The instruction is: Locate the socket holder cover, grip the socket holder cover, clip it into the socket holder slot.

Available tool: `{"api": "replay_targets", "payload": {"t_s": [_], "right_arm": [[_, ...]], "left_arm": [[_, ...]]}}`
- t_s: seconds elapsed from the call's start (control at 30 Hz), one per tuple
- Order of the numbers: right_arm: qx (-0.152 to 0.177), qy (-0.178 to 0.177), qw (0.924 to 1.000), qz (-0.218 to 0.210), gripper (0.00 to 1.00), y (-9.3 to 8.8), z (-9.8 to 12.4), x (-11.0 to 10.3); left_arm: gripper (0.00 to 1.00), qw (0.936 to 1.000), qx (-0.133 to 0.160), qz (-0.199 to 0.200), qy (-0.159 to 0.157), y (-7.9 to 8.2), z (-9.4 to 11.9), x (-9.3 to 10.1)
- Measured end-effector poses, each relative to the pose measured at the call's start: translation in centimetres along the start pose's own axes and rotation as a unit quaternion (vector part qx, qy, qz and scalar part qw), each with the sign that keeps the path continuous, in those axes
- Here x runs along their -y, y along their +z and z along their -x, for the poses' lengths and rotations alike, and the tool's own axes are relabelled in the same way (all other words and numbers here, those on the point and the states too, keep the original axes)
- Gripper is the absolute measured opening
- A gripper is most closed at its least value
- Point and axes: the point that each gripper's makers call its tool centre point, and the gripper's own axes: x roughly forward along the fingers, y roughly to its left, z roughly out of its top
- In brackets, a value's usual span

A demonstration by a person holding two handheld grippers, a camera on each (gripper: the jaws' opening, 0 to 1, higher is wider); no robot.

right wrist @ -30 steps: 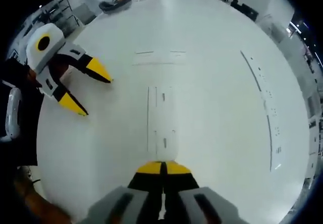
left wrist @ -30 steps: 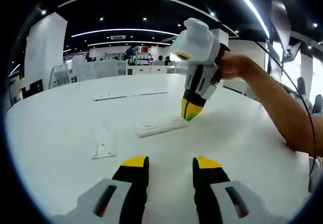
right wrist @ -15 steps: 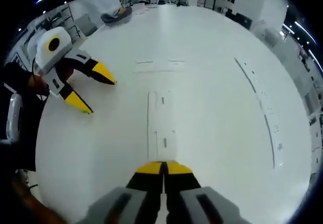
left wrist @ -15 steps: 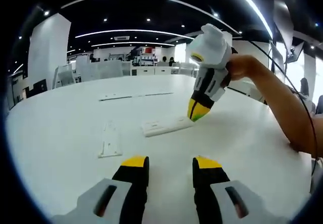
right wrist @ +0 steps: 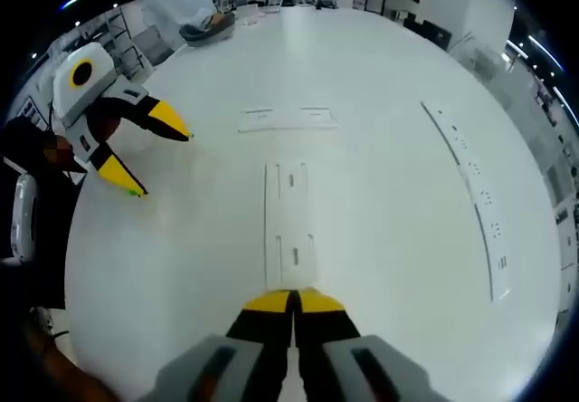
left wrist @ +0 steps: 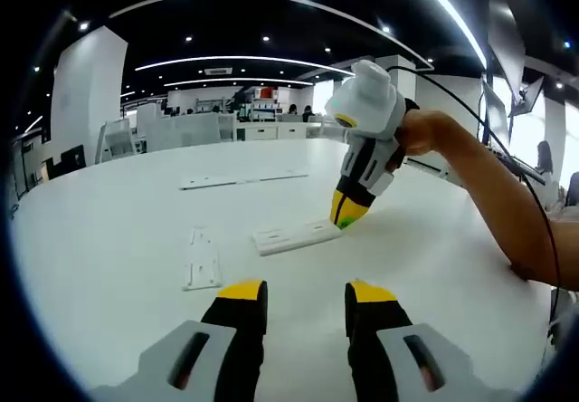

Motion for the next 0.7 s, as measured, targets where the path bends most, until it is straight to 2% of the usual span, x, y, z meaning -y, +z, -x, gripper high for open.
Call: {"api": "replay_targets", "payload": {"t_s": [0.07,0.17,0.33,0.37,0.53,0.6,0.7], "right_arm": [[-0.007,-0.004,0.9999,0.006,0.04,0.0,0.0,-0.1],[-0.017,-0.020,0.9997,-0.001,0.11,-0.1,0.1,0.1],[-0.041,-0.037,0.9985,-0.004,0.15,-1.4,0.8,0.5],[-0.044,-0.037,0.9983,-0.008,0.16,-1.7,1.0,0.4],[-0.015,-0.032,0.9993,-0.006,0.19,-0.8,2.1,-0.5],[-0.001,-0.036,0.9992,-0.014,0.18,-0.2,2.7,-1.0],[-0.003,-0.040,0.9992,-0.002,0.18,-0.1,3.1,-2.8]], "left_arm": [[0.33,0.9999,-0.004,-0.007,0.013,-0.1,0.4,-0.3],[0.32,0.9997,-0.012,-0.004,0.022,-0.3,0.8,-0.6],[0.32,0.9988,-0.025,0.002,0.041,-0.3,2.2,-0.6],[0.32,0.9985,-0.022,-0.002,0.050,-0.2,3.0,-0.5],[0.32,0.9971,-0.027,0.011,0.070,-0.3,5.1,-1.0],[0.32,0.9957,-0.039,0.023,0.081,-0.7,5.9,-1.5],[0.32,0.9941,-0.047,0.030,0.093,-0.8,7.0,-2.2]]}}
